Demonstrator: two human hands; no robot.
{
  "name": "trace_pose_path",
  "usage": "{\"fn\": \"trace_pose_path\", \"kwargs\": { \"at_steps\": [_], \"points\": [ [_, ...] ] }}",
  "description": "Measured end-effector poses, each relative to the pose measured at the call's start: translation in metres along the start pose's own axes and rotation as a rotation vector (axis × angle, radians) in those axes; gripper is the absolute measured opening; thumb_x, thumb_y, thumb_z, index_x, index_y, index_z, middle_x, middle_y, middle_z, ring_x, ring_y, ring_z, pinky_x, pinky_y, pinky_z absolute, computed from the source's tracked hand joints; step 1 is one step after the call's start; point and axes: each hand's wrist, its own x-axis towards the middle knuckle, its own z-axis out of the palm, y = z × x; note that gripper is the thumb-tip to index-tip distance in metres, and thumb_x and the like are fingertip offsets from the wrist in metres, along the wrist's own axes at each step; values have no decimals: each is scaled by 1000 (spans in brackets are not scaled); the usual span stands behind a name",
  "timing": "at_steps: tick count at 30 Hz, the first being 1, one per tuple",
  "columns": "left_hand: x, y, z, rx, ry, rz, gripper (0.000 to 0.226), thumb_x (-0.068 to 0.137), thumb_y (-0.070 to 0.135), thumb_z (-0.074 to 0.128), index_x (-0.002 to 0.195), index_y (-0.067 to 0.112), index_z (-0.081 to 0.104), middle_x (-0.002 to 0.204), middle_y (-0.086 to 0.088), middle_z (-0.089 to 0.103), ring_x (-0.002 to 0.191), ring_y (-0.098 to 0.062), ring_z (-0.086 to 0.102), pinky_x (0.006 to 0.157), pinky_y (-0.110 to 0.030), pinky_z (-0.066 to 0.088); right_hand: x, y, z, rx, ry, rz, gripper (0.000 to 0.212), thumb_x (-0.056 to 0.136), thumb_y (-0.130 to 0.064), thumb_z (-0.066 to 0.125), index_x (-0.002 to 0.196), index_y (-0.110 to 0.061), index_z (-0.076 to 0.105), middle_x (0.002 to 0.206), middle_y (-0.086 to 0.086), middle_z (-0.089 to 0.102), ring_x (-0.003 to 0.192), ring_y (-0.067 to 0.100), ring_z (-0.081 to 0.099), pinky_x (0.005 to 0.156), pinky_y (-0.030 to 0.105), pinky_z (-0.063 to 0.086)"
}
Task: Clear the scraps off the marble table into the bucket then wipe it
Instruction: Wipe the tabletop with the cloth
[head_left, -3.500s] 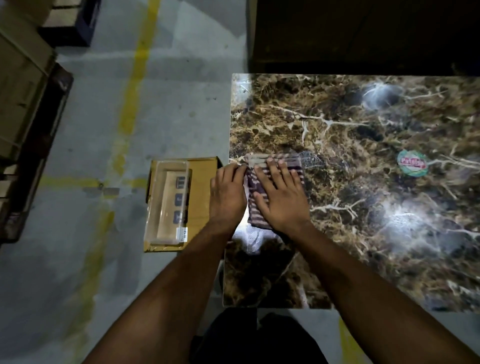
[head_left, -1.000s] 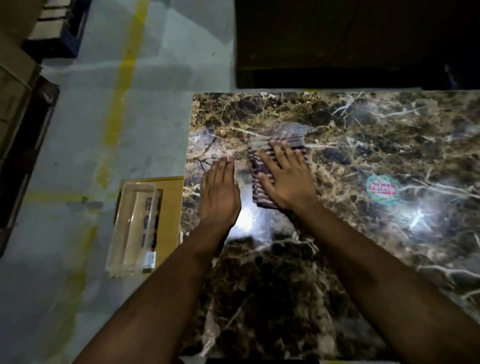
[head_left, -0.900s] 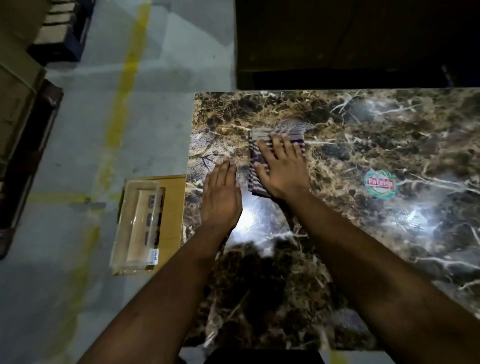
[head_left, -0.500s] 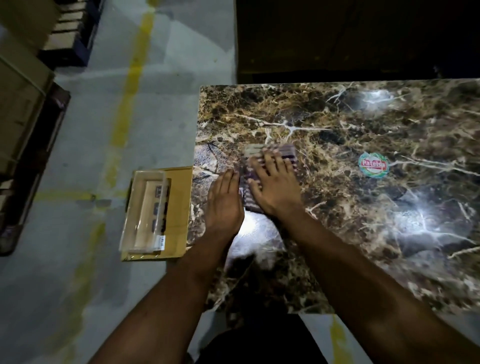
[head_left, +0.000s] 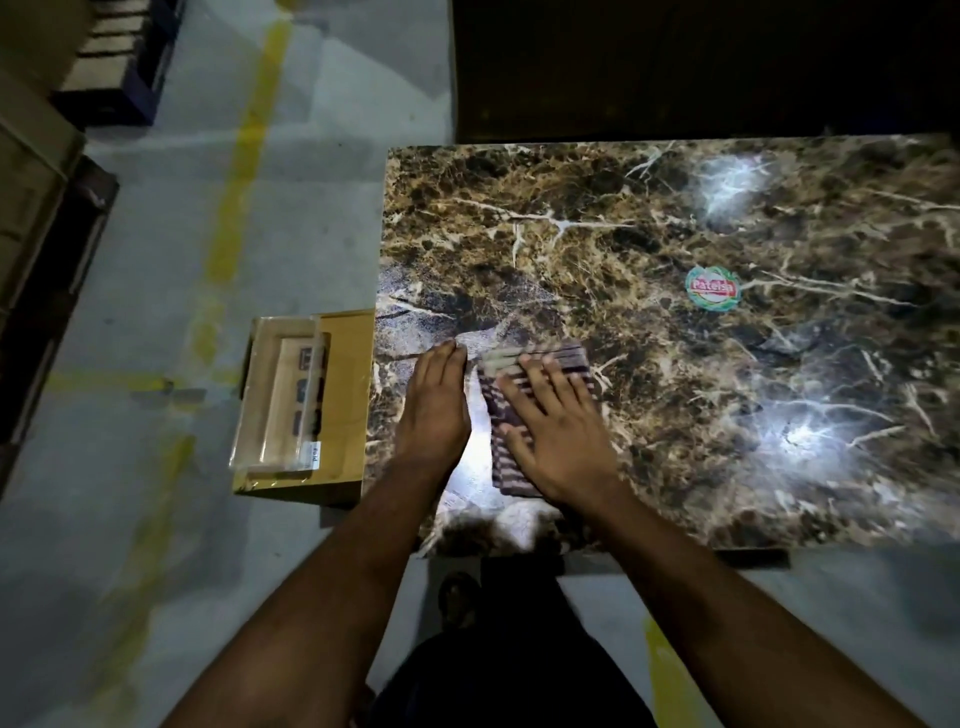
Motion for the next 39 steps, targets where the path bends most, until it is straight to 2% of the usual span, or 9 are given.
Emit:
{"fn": "trace_pose_path", "kwargs": {
  "at_steps": [4, 9, 12, 15, 21, 26, 31, 36, 39],
  "points": [
    [-17, 4, 0, -17, 10, -7, 55, 101, 6, 41, 154, 17, 32, 159, -5, 34, 147, -22, 23, 121, -38, 22, 5, -17, -2, 29, 18, 184, 67, 102, -60, 21, 163, -35, 6, 172, 4, 2, 159, 27, -1, 128, 50, 2],
    [-38, 2, 0, -55, 34, 9, 55, 100, 5, 44, 152, 20, 35, 153, -5, 42, 143, -22, 31, 118, -39, 27, -46, -44, 13, 40, -14, 51, 67, 101, -59, 22, 163, -37, 9, 172, 2, 4, 159, 25, 0, 127, 50, 6],
    [-44, 2, 1, -28, 15, 24, 59, 97, -1, 42, 153, 16, 36, 155, -6, 41, 144, -23, 29, 120, -38, 24, -57, -14, 12, 8, 35, 143, 67, 101, -60, 24, 162, -37, 17, 172, 3, 13, 158, 27, 9, 127, 49, 9],
    [-50, 5, 1, 16, 3, 10, 55, 99, 5, 41, 152, 17, 34, 156, -6, 38, 145, -23, 27, 121, -41, 24, -40, -31, 11, 49, 33, 240, 68, 100, -59, 24, 163, -35, 12, 172, 5, 6, 159, 28, 2, 127, 50, 5],
    [-52, 13, -2, 150, -43, 77, 49, 103, 23, 43, 151, 19, 34, 160, -6, 32, 146, -26, 27, 117, -47, 25, -68, -3, 12, -6, -12, 86, 69, 100, -65, 23, 163, -38, 10, 172, 2, 6, 159, 25, 2, 128, 47, 5],
    [-41, 27, 6, 182, -51, 100, 50, 103, 26, 40, 152, 19, 33, 162, -4, 29, 147, -24, 25, 119, -43, 21, -24, 15, -2, 16, 26, 270, 72, 99, -64, 17, 164, -35, 8, 172, 6, 5, 159, 29, 1, 127, 50, 4],
    [-21, 44, 13, 139, -57, 67, 50, 106, 28, 33, 155, 18, 28, 165, -3, 23, 151, -22, 19, 122, -40, 12, -49, 19, 1, 16, 17, 79, 69, 101, -63, 26, 163, -37, 10, 173, 1, 4, 159, 25, 1, 128, 47, 6],
    [-3, 55, 14, 150, -62, 47, 50, 107, 29, 33, 155, 19, 27, 164, -2, 25, 150, -22, 19, 122, -39, 14, 6, 59, -11, 23, 64, 252, 70, 99, -63, 23, 163, -36, 13, 172, 5, 11, 158, 28, 9, 127, 50, 9],
    [15, 61, 17, 176, -58, 35, 49, 105, 27, 35, 154, 18, 32, 162, -3, 30, 149, -22, 23, 121, -41, 18, 31, 43, -11, 41, 49, 162, 70, 100, -60, 27, 163, -35, 12, 172, 5, 9, 159, 28, 6, 127, 49, 6]
  ]
}}
